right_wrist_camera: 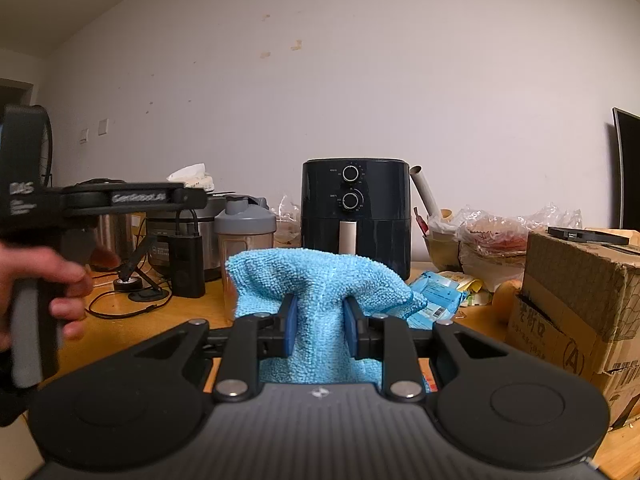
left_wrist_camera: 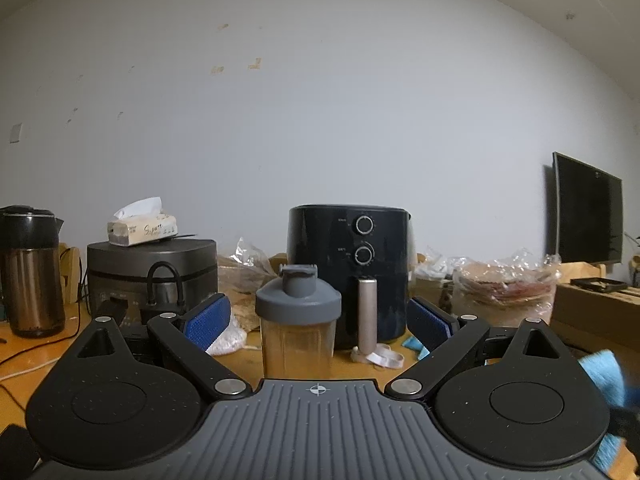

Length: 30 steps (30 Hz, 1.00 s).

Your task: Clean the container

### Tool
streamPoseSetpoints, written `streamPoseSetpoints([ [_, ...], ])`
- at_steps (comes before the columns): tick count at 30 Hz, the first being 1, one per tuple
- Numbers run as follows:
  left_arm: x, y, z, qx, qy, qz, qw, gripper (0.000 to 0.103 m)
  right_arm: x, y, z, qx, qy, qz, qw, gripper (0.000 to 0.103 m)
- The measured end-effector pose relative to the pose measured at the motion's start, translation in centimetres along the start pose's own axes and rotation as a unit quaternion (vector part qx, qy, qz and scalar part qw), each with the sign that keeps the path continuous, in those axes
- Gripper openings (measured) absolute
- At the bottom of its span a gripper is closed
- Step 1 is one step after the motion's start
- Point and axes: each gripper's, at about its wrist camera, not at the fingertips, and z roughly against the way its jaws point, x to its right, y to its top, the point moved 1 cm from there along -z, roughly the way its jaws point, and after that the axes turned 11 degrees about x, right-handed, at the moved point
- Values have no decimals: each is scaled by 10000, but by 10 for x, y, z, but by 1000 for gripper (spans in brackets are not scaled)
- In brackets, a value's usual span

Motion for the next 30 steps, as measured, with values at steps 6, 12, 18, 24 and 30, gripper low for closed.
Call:
streamPoseSetpoints([
  [6,2,-2,15,-46,-98,-136,9998,97,2,2,0,10,-25,-32,10000,22],
  [12,0,-4,14,-244,-39,-150,9996,97,4,4,0,-70,-76,-94,9999,22],
  [18,0,-3,8,-624,59,-87,9980,97,6,9,-4,-329,-54,-157,9993,22],
  [24,-4,-3,-3,-1237,230,37,9920,97,8,18,-16,-817,-43,-179,9965,19],
  [30,-7,-7,-13,-1859,174,155,9823,97,9,33,-32,-1373,13,-108,9905,19],
])
